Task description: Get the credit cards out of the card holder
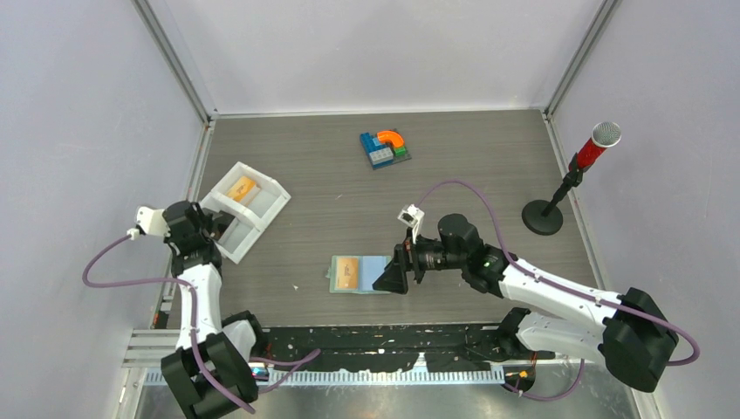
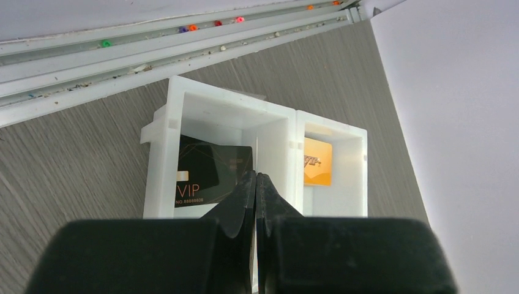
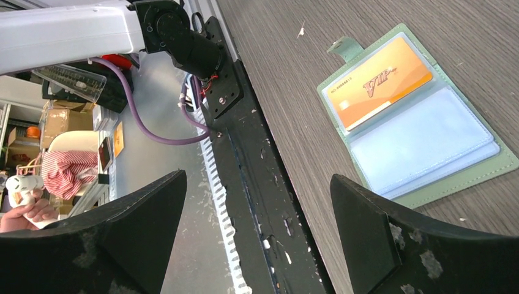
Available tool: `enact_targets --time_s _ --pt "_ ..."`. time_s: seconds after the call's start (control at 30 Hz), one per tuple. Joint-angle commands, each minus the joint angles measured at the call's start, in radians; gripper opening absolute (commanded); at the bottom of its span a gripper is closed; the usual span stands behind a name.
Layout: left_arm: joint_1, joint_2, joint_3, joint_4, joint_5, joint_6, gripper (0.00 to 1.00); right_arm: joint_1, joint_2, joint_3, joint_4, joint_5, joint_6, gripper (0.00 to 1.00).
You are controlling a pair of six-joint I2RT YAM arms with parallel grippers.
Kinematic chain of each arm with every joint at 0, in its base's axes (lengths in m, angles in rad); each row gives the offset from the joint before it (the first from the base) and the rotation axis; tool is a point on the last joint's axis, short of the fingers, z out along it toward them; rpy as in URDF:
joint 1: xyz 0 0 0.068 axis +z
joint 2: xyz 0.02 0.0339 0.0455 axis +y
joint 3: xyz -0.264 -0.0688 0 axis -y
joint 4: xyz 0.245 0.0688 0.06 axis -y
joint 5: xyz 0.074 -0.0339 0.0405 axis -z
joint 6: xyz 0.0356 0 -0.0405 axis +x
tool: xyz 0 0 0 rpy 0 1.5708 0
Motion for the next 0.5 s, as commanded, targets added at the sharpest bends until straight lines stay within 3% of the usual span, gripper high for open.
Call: enact_targets --time_s 0.0,0.2,0.47 --pt "0.007 0.054 0.012 0.107 0.011 0.033 0.0 -0.006 0.019 0.067 0.025 -0.038 -0.033 0.95" --pt "0.007 0.156 0.051 0.151 0.118 0.06 0.0 -0.011 0.047 0.083 0.024 -0.044 -0.05 0.95" --pt "0.007 0.196 0.044 0.163 0.095 0.065 0.0 -0.017 0.047 0.089 0.012 -0.055 -0.059 0.95"
